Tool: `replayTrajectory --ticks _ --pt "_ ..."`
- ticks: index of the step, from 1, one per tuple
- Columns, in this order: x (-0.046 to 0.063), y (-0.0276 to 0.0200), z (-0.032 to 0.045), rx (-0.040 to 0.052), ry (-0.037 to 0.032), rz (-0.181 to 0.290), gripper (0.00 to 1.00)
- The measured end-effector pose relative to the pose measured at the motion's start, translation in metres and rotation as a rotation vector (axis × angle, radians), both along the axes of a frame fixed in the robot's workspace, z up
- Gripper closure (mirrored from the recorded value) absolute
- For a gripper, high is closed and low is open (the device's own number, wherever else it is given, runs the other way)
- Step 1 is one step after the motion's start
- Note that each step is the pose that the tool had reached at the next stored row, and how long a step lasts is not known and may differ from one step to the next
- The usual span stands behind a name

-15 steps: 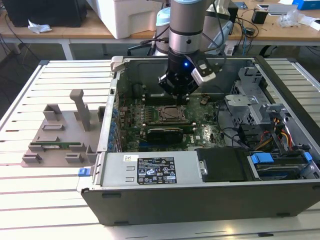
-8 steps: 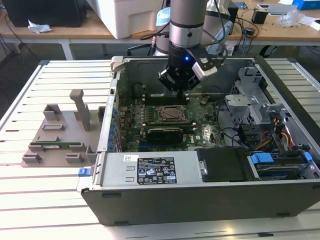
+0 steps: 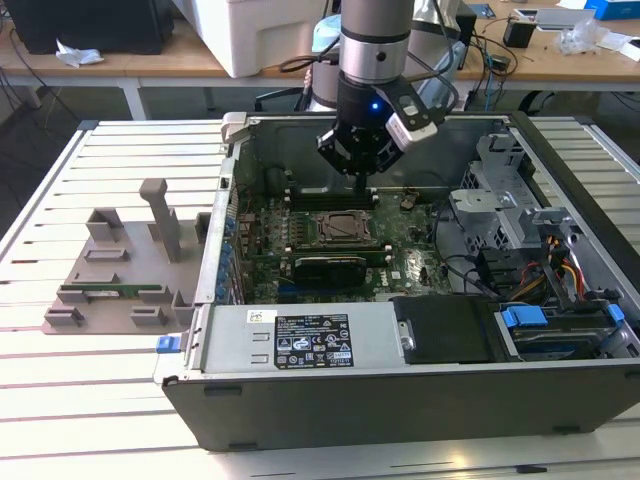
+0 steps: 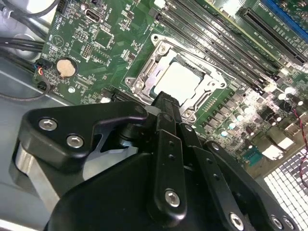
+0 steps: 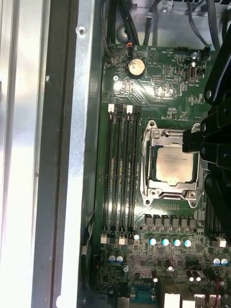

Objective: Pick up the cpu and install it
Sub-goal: 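Install the first cpu locking lever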

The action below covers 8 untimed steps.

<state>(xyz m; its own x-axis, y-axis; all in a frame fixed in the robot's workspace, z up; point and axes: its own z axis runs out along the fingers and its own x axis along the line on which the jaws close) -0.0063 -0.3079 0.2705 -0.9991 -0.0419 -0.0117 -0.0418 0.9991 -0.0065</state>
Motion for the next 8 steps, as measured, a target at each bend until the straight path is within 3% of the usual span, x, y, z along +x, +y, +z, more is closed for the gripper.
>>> replayTrajectory --ticks 8 --pt "0.000 0.0000 0.0143 -0.0004 0.0000 0.000 0.89"
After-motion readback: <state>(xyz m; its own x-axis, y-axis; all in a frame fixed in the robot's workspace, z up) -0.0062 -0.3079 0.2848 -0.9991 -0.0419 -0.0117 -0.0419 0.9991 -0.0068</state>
